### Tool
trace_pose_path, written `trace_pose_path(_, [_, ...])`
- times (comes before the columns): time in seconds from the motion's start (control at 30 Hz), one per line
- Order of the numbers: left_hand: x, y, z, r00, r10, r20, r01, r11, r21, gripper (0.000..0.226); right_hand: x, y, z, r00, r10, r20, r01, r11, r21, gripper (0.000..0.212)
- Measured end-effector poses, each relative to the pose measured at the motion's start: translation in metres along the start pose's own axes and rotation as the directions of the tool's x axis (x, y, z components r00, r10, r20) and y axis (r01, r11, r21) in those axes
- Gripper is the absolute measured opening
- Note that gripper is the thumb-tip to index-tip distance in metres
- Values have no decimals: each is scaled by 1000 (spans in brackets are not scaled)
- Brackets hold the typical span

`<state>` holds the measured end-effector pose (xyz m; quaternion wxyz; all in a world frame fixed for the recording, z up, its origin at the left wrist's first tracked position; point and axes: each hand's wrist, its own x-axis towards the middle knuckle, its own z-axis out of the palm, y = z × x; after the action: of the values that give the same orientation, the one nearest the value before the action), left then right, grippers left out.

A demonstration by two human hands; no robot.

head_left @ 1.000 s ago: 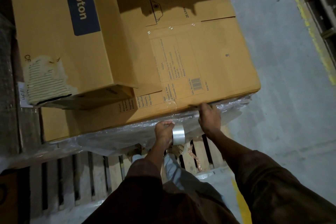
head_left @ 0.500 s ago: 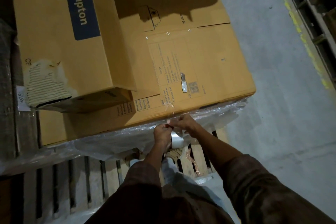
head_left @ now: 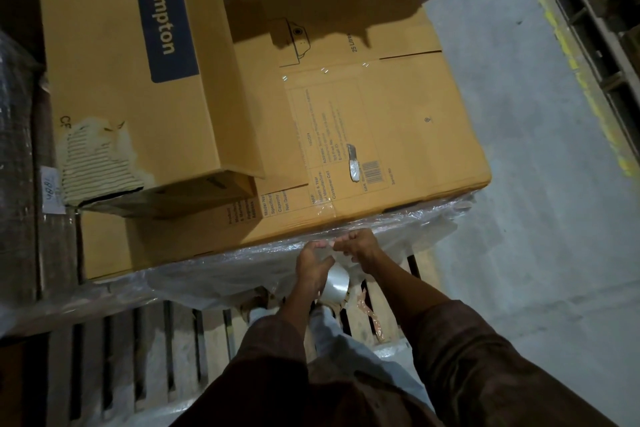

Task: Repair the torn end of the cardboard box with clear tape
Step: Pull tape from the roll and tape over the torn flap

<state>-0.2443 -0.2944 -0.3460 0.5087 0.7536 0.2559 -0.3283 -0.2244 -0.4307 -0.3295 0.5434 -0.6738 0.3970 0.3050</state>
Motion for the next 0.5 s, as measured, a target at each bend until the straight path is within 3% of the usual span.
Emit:
trace_pose_path(0.17, [-5,-3,-3,999,33,24,-32,997,-65,36,4,2,3,997,79,-13,-79,997,-14,29])
trace_pose_path(0.3, [0,0,-10,998,3,58,0,999,-54,34,-1,-7,-1,987,160,17,-160,987,1,28])
trace_pose_path(0.4, [-2,5,-20,997,21,69,-28,994,104,55,-10,-16,-6,979,187,77,-187,982,-4,26])
trace_pose_path(0.5, [-18,28,-41,979,187,85,-206,894,398,62,-15,-26,-18,958,230,173,-218,972,-87,14])
